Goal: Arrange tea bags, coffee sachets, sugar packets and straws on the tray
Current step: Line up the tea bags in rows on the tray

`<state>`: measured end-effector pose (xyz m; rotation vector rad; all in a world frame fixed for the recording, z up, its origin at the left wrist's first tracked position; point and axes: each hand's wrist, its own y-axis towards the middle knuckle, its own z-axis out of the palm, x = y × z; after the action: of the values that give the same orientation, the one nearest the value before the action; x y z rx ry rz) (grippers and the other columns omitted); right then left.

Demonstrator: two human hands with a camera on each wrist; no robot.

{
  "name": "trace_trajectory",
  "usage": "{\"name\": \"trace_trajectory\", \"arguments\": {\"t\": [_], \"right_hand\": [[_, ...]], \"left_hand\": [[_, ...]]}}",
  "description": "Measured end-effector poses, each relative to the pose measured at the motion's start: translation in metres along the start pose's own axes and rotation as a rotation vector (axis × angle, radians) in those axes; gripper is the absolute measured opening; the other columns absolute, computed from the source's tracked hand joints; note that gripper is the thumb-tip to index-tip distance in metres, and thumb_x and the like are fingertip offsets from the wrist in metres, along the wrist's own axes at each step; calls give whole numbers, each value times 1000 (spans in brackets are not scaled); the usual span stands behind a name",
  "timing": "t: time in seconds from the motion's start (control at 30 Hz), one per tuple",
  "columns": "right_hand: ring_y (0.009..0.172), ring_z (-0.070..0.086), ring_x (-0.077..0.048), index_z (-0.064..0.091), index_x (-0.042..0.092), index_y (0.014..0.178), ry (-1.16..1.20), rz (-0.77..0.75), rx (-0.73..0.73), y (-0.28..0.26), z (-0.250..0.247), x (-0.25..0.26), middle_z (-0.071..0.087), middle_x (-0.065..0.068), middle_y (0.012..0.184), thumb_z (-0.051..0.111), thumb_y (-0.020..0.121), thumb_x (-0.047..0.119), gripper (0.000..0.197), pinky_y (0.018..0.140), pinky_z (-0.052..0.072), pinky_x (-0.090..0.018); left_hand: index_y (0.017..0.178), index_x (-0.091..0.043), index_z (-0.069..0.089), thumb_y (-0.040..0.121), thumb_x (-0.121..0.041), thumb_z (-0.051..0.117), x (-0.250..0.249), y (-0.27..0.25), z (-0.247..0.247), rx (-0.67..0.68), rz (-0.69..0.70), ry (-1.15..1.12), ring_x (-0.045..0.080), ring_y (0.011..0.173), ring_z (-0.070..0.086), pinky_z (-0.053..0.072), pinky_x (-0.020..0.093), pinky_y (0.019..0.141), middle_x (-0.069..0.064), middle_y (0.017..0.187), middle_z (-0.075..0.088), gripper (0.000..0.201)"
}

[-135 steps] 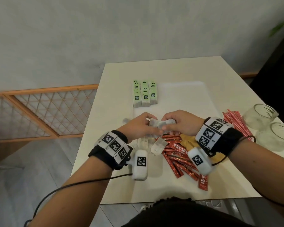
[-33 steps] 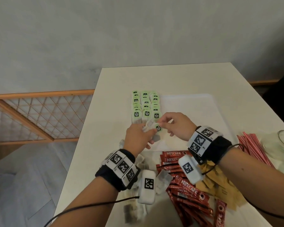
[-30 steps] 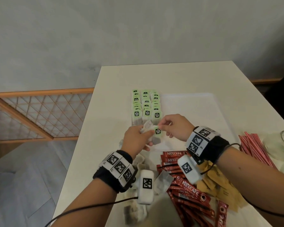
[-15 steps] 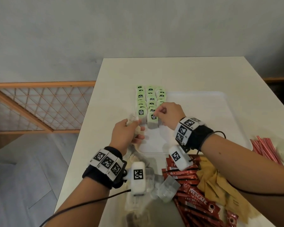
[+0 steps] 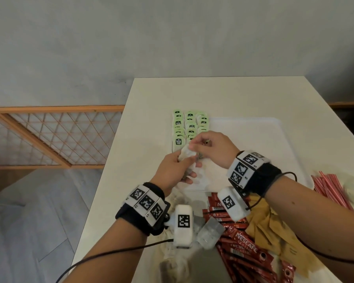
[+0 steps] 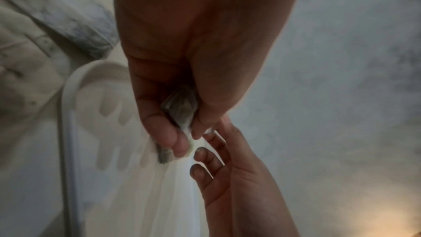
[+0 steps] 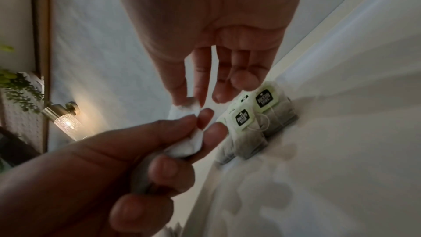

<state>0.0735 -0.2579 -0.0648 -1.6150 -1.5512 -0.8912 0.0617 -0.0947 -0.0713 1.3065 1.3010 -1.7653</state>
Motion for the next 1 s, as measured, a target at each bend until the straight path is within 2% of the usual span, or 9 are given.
{"name": "trace_trajectory", "arguments": {"t": [0.07, 0.17, 0.27, 0.4, 0.5, 0.63, 0.77, 0.9, 1.0], "right_hand": [[68, 57, -2, 70, 18, 84, 6, -21, 8, -7, -3, 1, 67, 7, 84, 71, 87, 25, 8, 76, 51, -28], [58, 57, -7, 65, 19, 82, 0, -37, -32, -15, -10, 1, 65, 5, 76, 66, 90, 23, 10, 62, 45, -21], [53, 60, -11, 62, 15, 83, -31, 8, -117, -21, -16, -3, 64, 2, 72, 63, 92, 22, 12, 57, 45, -23], [51, 62, -8, 62, 11, 83, -56, 129, -148, -30, -17, -3, 68, -3, 64, 63, 91, 25, 16, 56, 52, -26], [46, 61, -5, 61, 7, 85, -38, 178, -118, -35, -13, 2, 68, -3, 61, 61, 92, 25, 20, 56, 55, -25], [62, 71, -23, 58, 6, 84, 27, 194, -91, -38, -7, 8, 71, -9, 71, 60, 91, 24, 20, 66, 61, -40], [55, 64, -20, 58, 7, 86, 144, 192, -33, -42, -8, 15, 69, -7, 68, 57, 95, 37, 31, 60, 56, -34], [53, 49, -11, 60, 19, 94, -49, 85, 5, -40, -13, 8, 57, 2, 65, 61, 91, 40, 21, 55, 39, -25], [58, 48, -10, 60, 18, 86, -121, 6, 91, -35, -8, 2, 58, 1, 74, 60, 94, 29, 14, 59, 40, -25]], "left_hand": [[118, -10, 63, 97, -22, 61, -1, -3, 3, 23, 4, 25, 12, 55, 59, 50, 24, 47, 10, 94, 75, 24], [120, -13, 58, 99, -20, 56, 0, -9, 1, 56, -28, 75, 12, 51, 57, 48, 23, 46, 13, 98, 75, 22], [118, -8, 58, 100, -11, 47, 4, -14, -3, -6, -70, 153, 13, 49, 56, 45, 23, 45, 12, 97, 75, 21], [106, -19, 70, 93, -13, 57, 2, -19, 0, -241, 190, 417, 8, 47, 60, 49, 26, 48, -4, 86, 72, 20], [104, -23, 74, 90, -23, 67, -4, -23, 11, -187, 316, 497, 6, 44, 59, 46, 17, 46, -16, 80, 67, 16], [110, -20, 71, 86, -28, 73, -5, -20, 24, -124, 313, 580, 10, 45, 59, 46, 18, 47, -4, 86, 69, 25], [87, -15, 72, 94, -19, 58, -5, -16, 20, -190, 332, 612, 17, 45, 63, 46, 21, 47, 4, 74, 68, 17], [92, -11, 74, 95, -18, 58, -4, -17, 9, -176, 242, 477, 10, 39, 56, 42, 22, 40, -2, 61, 64, 18], [96, -13, 74, 95, -19, 60, -4, -19, 4, -105, 208, 455, 7, 36, 53, 41, 21, 39, -11, 47, 59, 16]]}}
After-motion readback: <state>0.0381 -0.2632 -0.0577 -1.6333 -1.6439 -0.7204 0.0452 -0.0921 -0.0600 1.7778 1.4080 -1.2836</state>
